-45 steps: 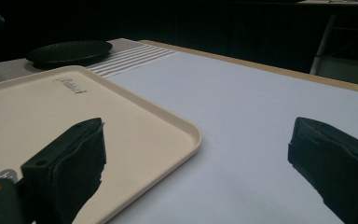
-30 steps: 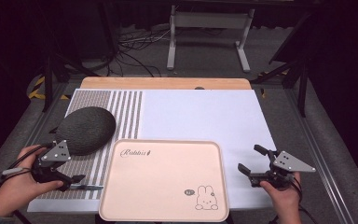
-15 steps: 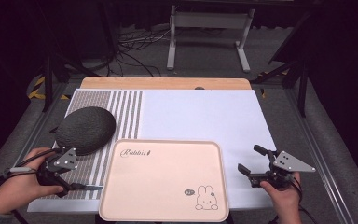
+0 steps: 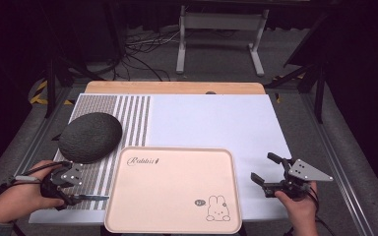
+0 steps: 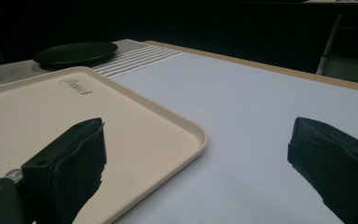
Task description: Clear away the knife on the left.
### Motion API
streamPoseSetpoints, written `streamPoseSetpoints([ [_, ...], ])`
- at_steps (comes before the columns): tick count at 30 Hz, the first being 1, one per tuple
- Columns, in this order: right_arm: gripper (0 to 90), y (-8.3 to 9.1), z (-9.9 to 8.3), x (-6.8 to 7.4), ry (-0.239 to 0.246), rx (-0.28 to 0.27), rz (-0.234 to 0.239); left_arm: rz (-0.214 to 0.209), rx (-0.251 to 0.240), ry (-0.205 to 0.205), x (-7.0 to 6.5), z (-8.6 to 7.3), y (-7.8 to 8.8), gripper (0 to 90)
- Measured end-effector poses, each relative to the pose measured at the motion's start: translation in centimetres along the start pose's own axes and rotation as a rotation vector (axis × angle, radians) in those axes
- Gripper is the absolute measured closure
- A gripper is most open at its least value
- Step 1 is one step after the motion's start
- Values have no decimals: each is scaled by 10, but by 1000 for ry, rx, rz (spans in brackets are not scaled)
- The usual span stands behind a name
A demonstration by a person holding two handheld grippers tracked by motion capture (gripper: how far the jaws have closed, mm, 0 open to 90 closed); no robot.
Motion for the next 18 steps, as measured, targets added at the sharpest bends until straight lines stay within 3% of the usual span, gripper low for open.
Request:
streamPoseSetpoints([
  [6, 48, 0, 0, 0, 0, 0, 1, -28, 81, -44, 2, -9, -7, 375],
  [9, 48, -1, 0, 0, -1, -1, 4, -46, 141, -22, 1, -12, -10, 440],
  [15, 50, -1, 0, 0, -2, -4, 8, -50, 202, -99, 4, -13, -11, 565],
  [18, 51, -1, 0, 0, -2, -4, 7, -70, 215, -117, 2, -15, -12, 622],
])
Point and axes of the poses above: each handheld gripper's, and its own axes: y roughly backward along the jaws, z roughly out of its top, x roughly to its left, the point moved 5 cm from there along -y, roughly forward along the jaws, and after that the axes turned 2 degrees about -y, right-handed, at the moved point
